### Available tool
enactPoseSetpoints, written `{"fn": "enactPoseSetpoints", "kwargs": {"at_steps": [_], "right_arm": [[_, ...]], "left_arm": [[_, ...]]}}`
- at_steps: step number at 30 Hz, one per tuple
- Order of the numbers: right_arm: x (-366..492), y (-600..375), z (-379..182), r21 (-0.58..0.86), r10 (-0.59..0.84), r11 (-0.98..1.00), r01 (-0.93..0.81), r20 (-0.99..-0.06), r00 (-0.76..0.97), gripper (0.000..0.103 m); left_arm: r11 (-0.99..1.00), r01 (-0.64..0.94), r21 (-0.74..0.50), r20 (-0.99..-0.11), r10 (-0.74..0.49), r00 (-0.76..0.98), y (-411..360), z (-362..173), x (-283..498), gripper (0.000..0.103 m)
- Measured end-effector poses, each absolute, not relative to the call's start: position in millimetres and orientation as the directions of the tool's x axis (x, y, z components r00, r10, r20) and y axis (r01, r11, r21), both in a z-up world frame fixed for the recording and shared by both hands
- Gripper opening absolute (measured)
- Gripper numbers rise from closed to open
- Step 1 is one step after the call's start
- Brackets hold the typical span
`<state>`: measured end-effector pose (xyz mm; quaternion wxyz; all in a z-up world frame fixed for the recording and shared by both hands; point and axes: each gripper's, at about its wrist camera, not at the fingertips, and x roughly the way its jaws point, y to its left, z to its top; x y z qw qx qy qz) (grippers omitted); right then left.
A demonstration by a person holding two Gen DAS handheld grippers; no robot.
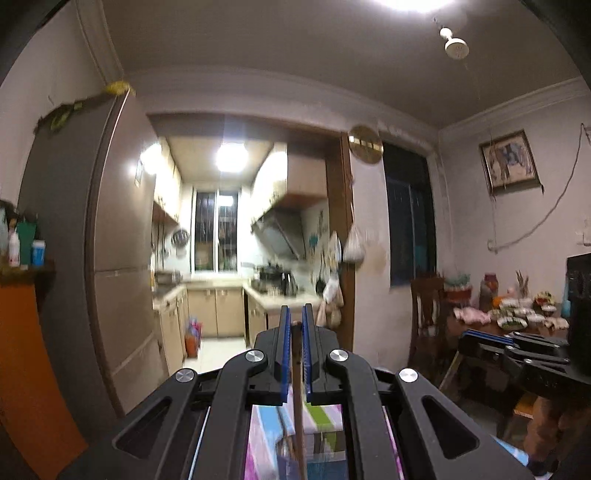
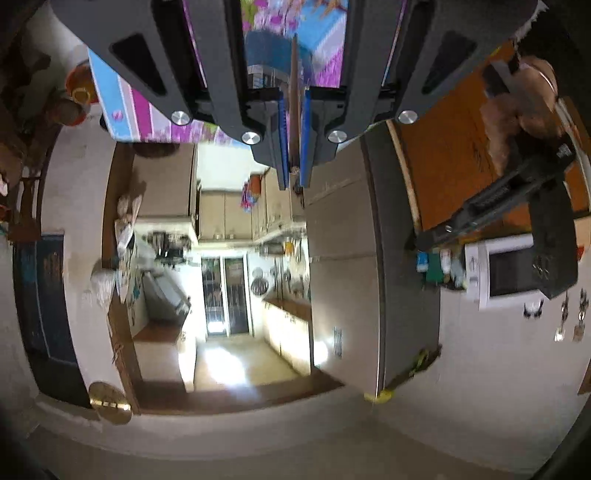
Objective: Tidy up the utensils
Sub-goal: 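Lift and insert the left tool's chopstick into the holder while the right tool inserts its own, then open the left tool inside the holder while the right tool releases its chopstick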
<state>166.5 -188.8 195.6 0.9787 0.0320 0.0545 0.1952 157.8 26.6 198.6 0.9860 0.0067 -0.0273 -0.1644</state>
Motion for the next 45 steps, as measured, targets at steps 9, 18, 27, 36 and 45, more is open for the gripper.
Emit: {"fn": "enactPoseSetpoints", "kwargs": {"at_steps": [9, 18, 27, 36, 45], "right_arm": [[231, -200, 215, 0.111, 0.301, 0.949, -0.296, -0.030, 0.953, 0.005], [294, -201, 161, 0.234, 0.296, 0.936, -0.262, -0.126, 0.947, 0.005], [318, -194, 101, 0.296, 0.303, 0.929, -0.224, -0.257, 0.918, 0.005], [272, -237, 123, 0.233, 0.181, 0.963, -0.134, -0.194, 0.964, 0.015], [162, -308, 111, 0.094, 0.017, 0.996, 0.004, -0.217, 0.976, 0.048]], "left_arm": [[0.957, 0.292, 0.005, 0.118, -0.290, 0.950, -12, 200, 236, 0.007], [0.961, 0.267, -0.073, -0.049, -0.271, 0.961, -5, 132, 311, 0.007], [0.961, 0.252, -0.114, -0.215, -0.271, 0.938, 13, 68, 341, 0.007], [0.967, 0.223, -0.127, -0.070, -0.233, 0.970, 54, 109, 277, 0.008], [0.984, 0.173, 0.049, -0.132, -0.166, 0.977, 98, 103, 149, 0.025]]}}
